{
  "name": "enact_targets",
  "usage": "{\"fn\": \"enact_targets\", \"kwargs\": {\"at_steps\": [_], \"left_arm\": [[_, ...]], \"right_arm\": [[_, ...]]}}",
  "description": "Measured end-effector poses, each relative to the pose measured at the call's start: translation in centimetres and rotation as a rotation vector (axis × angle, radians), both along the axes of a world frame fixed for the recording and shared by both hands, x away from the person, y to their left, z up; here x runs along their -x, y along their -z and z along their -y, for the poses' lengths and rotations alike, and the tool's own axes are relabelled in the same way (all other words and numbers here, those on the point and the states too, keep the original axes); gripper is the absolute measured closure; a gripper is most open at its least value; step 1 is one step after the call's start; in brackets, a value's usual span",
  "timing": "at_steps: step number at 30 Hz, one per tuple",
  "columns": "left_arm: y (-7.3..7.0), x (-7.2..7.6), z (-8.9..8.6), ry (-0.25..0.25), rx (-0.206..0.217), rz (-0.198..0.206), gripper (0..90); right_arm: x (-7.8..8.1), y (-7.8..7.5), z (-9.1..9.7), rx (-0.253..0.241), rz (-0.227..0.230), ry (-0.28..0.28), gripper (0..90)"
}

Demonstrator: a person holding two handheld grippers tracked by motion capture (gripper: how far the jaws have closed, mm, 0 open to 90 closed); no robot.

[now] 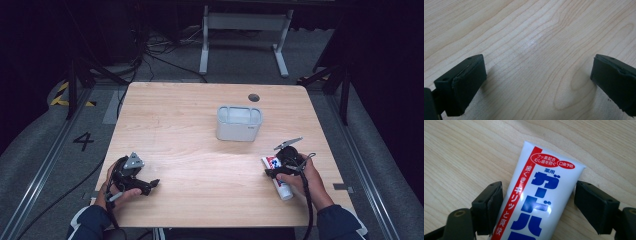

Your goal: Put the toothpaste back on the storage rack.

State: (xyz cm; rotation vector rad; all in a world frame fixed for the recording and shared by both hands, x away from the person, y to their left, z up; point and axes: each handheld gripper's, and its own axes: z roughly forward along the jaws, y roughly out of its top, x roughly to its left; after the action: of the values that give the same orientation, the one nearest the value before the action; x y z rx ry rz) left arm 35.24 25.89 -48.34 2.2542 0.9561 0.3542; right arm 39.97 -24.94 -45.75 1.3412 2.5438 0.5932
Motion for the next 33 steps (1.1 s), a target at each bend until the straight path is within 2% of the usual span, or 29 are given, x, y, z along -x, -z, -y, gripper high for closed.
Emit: {"fn": "enact_targets", "kwargs": {"at_steps": [4,9,10,12,19,27,33], "left_arm": [[0.0,0.0,0.0,0.000,-0.001,0.001,0.7],[0.0,0.0,0.0,0.001,-0.001,0.001,0.7],[0.0,0.0,0.0,0.001,-0.001,0.001,0.7],[0.0,0.0,0.0,0.000,0.002,0.001,0.7],[0.0,0.0,0.0,0.000,0.000,0.000,0.7],[0.0,0.0,0.0,0.000,0.000,0.000,0.6],[0.0,0.0,0.0,0.000,0.000,0.000,0.6]], "right_arm": [[-0.7,-0.4,-0.5,0.041,-0.058,-0.036,27.9],[-1.4,-0.6,-0.9,0.069,-0.096,-0.053,29.4],[-1.4,-0.6,-0.9,0.069,-0.096,-0.053,29.4],[-1.5,-0.7,-0.9,0.067,-0.090,-0.058,36.5],[-1.4,-0.9,-0.8,0.072,-0.077,-0.077,45.5],[-1.2,-1.1,-0.3,0.038,-0.074,-0.103,57.6],[-0.9,-1.3,-0.3,0.041,-0.060,-0.114,61.2]]}}
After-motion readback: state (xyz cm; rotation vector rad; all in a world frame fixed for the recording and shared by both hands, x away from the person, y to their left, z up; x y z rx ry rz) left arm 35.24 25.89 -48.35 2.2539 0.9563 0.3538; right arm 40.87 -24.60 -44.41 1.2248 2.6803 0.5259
